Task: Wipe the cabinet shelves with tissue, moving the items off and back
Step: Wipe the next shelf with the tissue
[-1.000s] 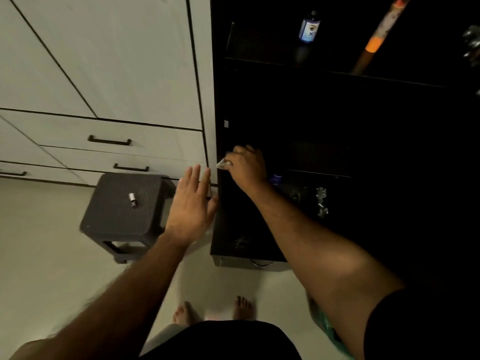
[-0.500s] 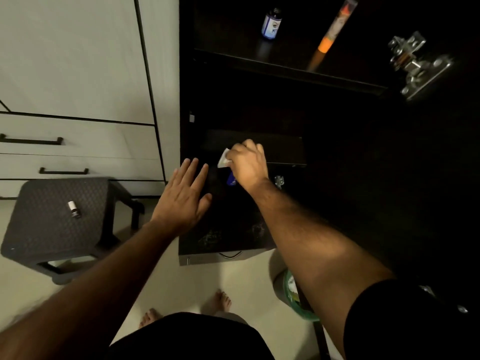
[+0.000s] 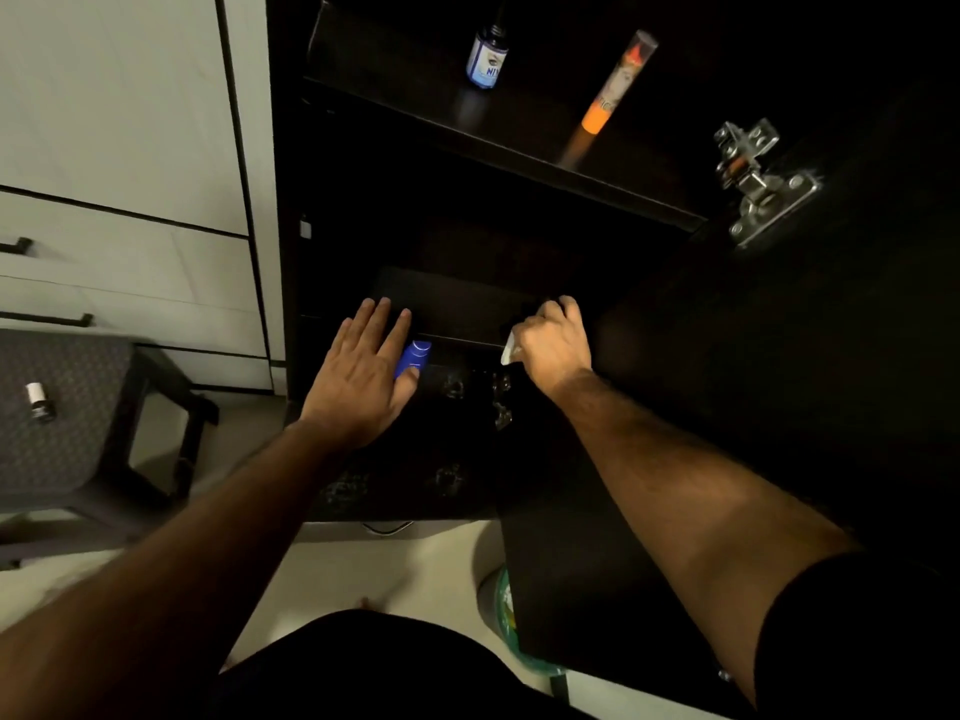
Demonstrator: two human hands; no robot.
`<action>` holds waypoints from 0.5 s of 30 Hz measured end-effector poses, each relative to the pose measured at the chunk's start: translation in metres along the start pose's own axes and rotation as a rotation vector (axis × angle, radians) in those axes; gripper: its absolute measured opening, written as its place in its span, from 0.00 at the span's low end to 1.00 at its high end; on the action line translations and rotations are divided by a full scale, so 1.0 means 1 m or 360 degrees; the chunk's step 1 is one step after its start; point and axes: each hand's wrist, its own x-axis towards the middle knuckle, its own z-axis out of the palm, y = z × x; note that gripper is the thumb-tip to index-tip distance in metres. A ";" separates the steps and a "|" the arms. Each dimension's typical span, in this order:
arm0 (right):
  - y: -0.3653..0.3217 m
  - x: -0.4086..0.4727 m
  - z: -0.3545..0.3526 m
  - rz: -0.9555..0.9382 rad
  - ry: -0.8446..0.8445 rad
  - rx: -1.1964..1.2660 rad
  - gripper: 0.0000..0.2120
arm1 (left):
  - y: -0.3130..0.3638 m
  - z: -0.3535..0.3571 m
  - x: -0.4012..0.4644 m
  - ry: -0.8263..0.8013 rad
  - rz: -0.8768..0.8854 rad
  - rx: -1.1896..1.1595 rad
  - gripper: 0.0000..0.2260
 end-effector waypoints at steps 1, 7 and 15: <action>0.003 0.000 -0.002 -0.0003 -0.0054 -0.0077 0.07 | 0.002 0.001 0.003 -0.0003 -0.0016 0.0004 0.31; 0.004 -0.002 -0.015 0.0111 -0.0228 -0.0357 0.09 | 0.009 0.007 0.010 -0.0009 -0.0078 0.0086 0.31; -0.010 0.006 -0.017 0.0161 -0.0345 -0.0485 0.10 | 0.001 0.005 -0.010 0.0005 -0.0128 0.0118 0.34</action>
